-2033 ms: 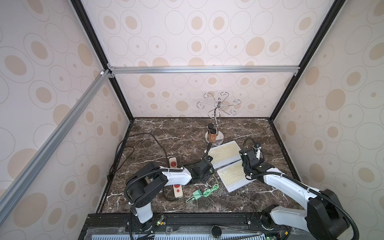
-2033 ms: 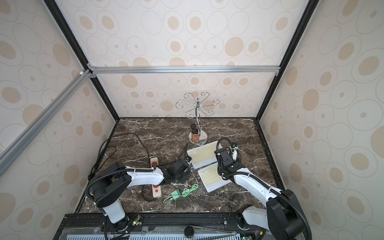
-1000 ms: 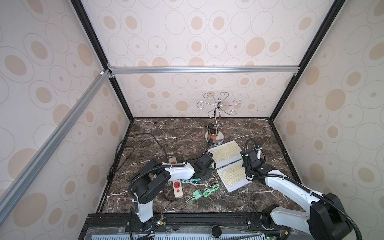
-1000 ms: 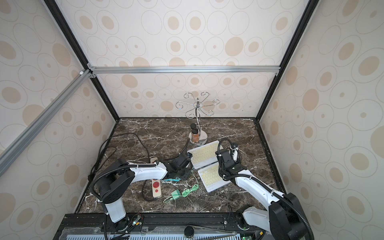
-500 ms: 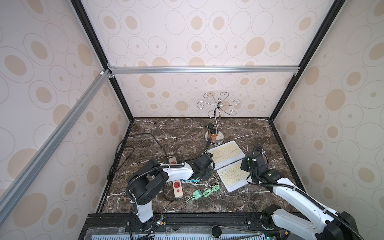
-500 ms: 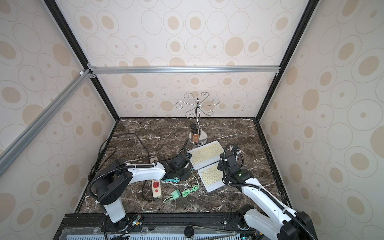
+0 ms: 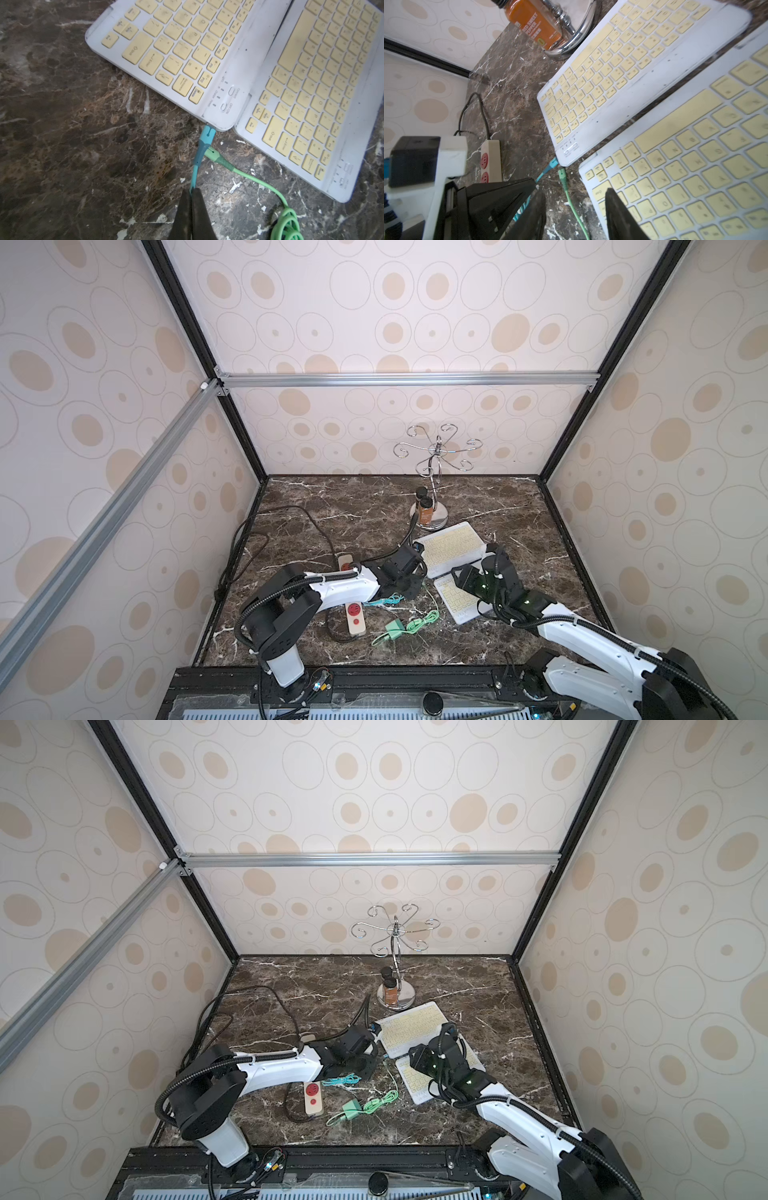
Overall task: Unplug the wireless keyboard
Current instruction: Pick up the power cord at the center of the board.
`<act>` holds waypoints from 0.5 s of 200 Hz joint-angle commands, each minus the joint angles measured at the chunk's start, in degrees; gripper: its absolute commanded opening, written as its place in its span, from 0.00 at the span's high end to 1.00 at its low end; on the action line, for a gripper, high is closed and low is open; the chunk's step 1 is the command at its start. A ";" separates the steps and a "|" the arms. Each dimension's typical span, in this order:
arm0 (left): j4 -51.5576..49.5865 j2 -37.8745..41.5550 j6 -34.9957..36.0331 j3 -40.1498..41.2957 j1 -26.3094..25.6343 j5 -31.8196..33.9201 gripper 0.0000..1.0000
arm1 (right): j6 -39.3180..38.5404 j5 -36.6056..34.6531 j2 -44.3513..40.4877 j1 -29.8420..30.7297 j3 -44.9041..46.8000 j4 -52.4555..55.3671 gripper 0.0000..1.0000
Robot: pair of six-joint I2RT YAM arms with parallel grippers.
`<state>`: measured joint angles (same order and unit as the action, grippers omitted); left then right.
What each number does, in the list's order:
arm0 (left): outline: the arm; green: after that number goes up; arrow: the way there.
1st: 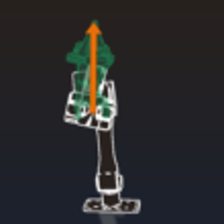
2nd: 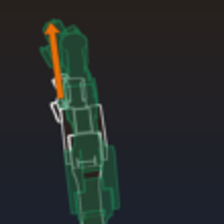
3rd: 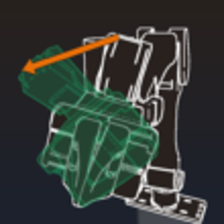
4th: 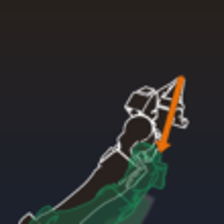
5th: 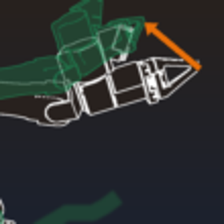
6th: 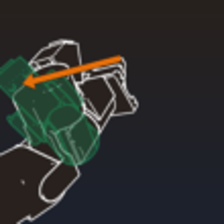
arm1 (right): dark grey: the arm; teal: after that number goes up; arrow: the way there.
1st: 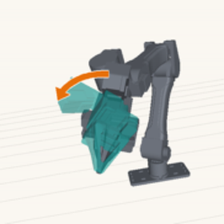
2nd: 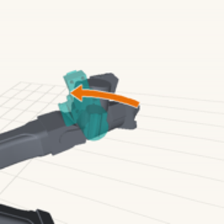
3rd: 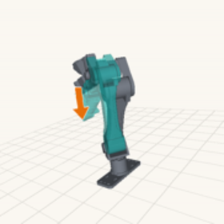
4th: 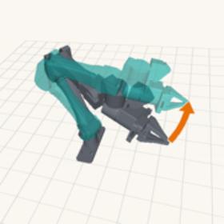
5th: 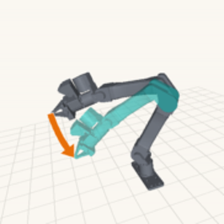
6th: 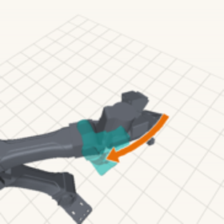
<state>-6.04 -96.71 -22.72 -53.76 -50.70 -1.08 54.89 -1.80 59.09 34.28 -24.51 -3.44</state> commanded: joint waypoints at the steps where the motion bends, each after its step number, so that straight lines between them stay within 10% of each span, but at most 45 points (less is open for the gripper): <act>1: 1.20 2.44 0.34 0.10 0.34 -0.29 1.00 | 7.66 2.22 3.72 1.42 2.20 -10.58 0.51; 100: 1.82 5.62 0.40 1.52 0.34 -0.96 1.00 | 14.77 -3.12 10.66 4.91 5.82 -22.65 0.32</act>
<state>-5.21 -92.44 -22.72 -52.29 -50.72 -1.50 65.93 -3.73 68.82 38.81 -20.36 -21.34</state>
